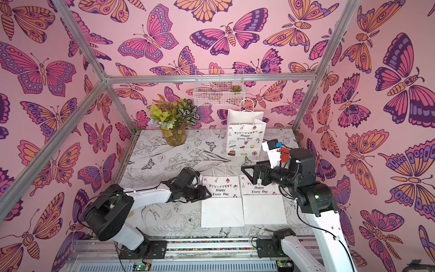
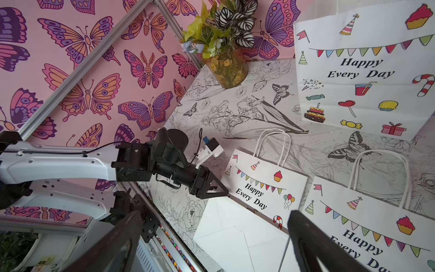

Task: Put away the paper bag
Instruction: Place the paper bag at the center of the board, then adjust the paper bag at the center of the board.

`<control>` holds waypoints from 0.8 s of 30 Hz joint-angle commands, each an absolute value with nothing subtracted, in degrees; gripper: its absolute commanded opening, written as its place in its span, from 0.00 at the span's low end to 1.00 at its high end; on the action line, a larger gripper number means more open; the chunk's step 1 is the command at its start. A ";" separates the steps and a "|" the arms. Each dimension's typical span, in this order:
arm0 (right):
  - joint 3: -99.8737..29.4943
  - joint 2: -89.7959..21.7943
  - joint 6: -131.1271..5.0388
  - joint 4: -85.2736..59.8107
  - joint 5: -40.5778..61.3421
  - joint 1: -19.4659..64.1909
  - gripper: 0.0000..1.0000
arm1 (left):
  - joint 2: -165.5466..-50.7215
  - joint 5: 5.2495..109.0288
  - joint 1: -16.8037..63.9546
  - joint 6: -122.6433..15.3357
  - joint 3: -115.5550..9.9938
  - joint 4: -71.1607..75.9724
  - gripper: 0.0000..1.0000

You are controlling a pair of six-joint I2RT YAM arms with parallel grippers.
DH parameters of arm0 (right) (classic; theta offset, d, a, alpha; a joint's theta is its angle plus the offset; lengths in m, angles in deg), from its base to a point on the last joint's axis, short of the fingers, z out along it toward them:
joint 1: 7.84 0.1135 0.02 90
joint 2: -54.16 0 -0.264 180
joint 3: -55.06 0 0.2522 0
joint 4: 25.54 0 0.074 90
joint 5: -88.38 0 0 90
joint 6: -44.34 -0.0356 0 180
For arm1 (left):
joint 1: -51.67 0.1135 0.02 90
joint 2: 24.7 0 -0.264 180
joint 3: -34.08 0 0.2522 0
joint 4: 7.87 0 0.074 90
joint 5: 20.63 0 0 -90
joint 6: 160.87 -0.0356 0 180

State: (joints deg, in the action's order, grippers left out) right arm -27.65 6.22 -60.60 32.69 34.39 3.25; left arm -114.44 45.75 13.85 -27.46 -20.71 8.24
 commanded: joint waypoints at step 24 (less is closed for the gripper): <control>-28.84 6.82 -59.83 34.19 33.98 3.95 0.99 | -119.08 43.06 12.90 -29.96 -24.74 11.93 0.69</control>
State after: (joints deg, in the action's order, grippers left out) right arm -27.65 6.55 -60.60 33.15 34.35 3.56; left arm -117.91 43.68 13.28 -29.88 -24.25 11.52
